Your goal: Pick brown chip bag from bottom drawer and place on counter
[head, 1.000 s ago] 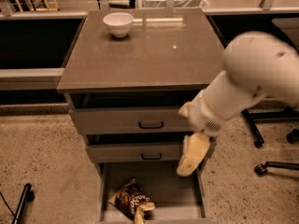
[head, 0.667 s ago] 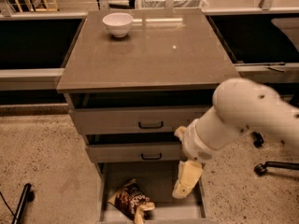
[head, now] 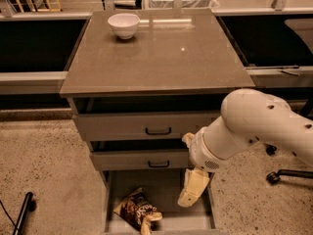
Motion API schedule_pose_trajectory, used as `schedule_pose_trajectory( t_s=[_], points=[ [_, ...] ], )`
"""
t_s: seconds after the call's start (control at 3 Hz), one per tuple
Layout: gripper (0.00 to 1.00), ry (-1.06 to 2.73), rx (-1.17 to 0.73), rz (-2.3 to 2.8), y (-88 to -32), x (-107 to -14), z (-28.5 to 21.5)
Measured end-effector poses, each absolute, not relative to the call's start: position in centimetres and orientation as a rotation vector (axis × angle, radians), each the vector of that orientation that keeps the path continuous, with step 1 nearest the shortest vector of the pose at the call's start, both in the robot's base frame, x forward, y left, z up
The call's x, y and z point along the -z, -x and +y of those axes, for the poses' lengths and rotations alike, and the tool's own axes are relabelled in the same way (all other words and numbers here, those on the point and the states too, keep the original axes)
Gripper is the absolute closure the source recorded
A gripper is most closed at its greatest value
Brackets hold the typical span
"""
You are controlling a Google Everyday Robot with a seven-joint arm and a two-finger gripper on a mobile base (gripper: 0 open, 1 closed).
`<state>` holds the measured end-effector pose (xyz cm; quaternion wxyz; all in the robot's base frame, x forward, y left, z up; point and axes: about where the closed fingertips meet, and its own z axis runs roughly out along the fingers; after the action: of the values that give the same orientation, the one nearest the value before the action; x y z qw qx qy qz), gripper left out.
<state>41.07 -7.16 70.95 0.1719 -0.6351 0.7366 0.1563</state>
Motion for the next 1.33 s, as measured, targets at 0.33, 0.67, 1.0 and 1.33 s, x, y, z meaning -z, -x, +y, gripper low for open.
schedule_pose_trajectory(
  t_s=[0.33,0.67,1.0,1.33],
  points=[
    [0.00,1.783,-0.440,2.076,-41.4,-70.0,-6.5],
    [0.00,1.809,-0.501,2.007,-39.9,-63.2,-3.9],
    [0.00,1.790,-0.555,1.891,-39.5,-57.2,-1.2],
    [0.00,1.713,-0.532,1.860,-41.3,-56.1,-0.3]
  ],
)
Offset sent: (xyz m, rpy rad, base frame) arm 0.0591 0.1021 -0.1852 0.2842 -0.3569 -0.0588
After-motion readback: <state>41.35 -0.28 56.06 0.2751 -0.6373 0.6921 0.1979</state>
